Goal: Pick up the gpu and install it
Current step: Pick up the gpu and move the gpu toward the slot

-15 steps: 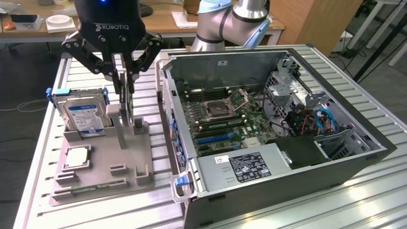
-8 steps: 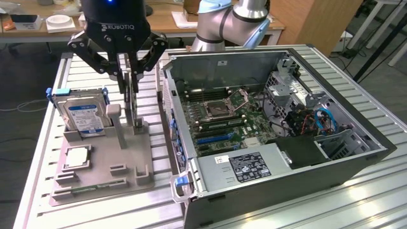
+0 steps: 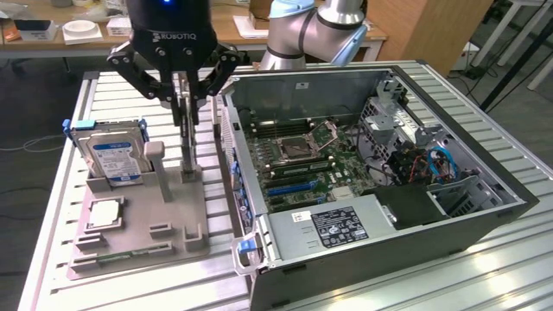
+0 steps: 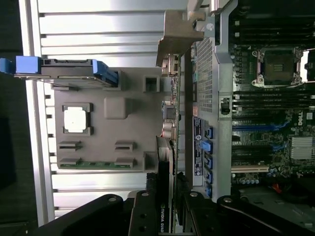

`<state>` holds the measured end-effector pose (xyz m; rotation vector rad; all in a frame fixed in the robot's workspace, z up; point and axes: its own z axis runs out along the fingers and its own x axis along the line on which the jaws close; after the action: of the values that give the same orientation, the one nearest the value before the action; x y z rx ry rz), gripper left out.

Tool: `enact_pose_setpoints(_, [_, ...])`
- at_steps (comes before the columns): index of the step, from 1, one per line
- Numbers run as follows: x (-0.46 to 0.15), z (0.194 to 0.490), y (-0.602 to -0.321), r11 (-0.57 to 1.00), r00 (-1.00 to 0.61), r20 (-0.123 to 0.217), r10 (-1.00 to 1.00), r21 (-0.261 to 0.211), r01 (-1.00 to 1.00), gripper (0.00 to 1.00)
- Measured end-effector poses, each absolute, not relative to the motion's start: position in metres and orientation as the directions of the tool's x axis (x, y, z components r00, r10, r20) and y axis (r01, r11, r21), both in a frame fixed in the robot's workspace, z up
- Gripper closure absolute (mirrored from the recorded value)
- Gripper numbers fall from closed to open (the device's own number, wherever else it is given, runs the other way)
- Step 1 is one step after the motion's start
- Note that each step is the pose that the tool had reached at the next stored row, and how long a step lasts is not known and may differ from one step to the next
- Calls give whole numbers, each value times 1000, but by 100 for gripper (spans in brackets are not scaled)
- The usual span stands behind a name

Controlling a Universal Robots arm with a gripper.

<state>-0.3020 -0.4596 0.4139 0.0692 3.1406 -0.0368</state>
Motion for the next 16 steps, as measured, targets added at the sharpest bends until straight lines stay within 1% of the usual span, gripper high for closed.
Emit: enact_pose_setpoints(16, [-272,414,-460,999,-999,-1,44,-23,44,74])
